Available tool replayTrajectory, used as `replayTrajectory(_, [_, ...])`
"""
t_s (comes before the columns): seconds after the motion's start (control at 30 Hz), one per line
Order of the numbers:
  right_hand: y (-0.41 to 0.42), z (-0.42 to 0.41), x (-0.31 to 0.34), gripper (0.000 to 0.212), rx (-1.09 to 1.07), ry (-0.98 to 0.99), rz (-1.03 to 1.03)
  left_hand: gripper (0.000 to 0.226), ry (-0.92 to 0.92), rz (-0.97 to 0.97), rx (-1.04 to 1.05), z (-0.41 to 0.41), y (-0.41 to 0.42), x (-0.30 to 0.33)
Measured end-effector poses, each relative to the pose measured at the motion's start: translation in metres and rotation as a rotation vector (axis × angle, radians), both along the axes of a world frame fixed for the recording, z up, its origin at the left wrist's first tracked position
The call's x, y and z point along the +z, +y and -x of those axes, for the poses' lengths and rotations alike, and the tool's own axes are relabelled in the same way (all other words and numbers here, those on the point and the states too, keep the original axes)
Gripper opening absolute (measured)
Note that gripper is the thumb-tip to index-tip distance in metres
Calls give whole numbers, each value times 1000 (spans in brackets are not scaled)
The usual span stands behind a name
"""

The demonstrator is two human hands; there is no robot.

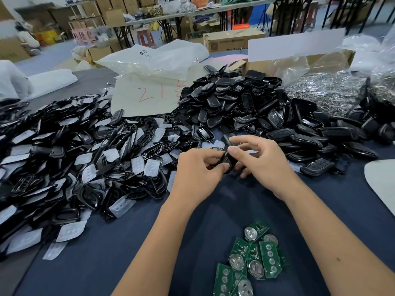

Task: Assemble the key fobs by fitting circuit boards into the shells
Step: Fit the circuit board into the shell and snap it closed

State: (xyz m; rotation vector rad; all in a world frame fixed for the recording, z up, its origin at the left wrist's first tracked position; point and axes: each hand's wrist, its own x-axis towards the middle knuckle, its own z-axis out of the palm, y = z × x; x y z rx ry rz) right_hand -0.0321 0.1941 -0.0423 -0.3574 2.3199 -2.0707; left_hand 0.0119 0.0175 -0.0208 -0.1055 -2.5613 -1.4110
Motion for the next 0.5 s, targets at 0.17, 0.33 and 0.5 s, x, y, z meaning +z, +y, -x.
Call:
replayTrajectory(0.17, [5,2,-1,18,147,23,64,23,-77,-172,-38,0,-6,1])
replayTrajectory(0.33, [11,2,-1,37,251,34,39,14,-116,-213,-17,3,-11,-1])
replayTrajectory(0.5, [11,3,-3,45,259,81,-38,14,-111,-251,-9,5,-16,0])
